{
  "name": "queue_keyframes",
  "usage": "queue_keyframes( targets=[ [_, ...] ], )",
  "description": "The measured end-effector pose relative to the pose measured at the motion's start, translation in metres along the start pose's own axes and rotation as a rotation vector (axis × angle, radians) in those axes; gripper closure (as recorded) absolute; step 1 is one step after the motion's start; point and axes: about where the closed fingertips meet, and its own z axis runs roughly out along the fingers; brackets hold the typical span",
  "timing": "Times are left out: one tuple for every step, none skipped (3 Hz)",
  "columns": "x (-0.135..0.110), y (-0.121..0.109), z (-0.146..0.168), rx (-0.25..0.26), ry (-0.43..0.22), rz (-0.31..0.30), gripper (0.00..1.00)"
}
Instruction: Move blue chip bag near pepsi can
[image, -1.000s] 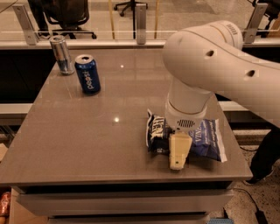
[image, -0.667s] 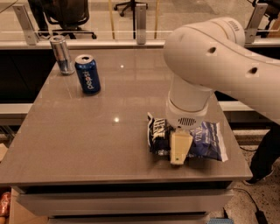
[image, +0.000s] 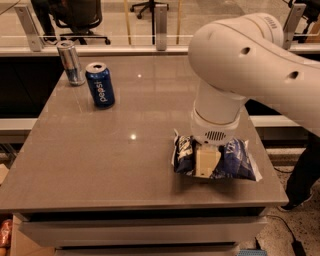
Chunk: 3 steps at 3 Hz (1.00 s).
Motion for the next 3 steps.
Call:
queue_keyframes(
  targets=[
    [0.002,0.001,-0.004,0.015,0.003,0.01,1.0],
    [0.005,-0.006,-0.02,0.064,0.031,0.015,1.0],
    [0.008,-0.018,-0.042,0.134,0.064,0.013,1.0]
  ],
)
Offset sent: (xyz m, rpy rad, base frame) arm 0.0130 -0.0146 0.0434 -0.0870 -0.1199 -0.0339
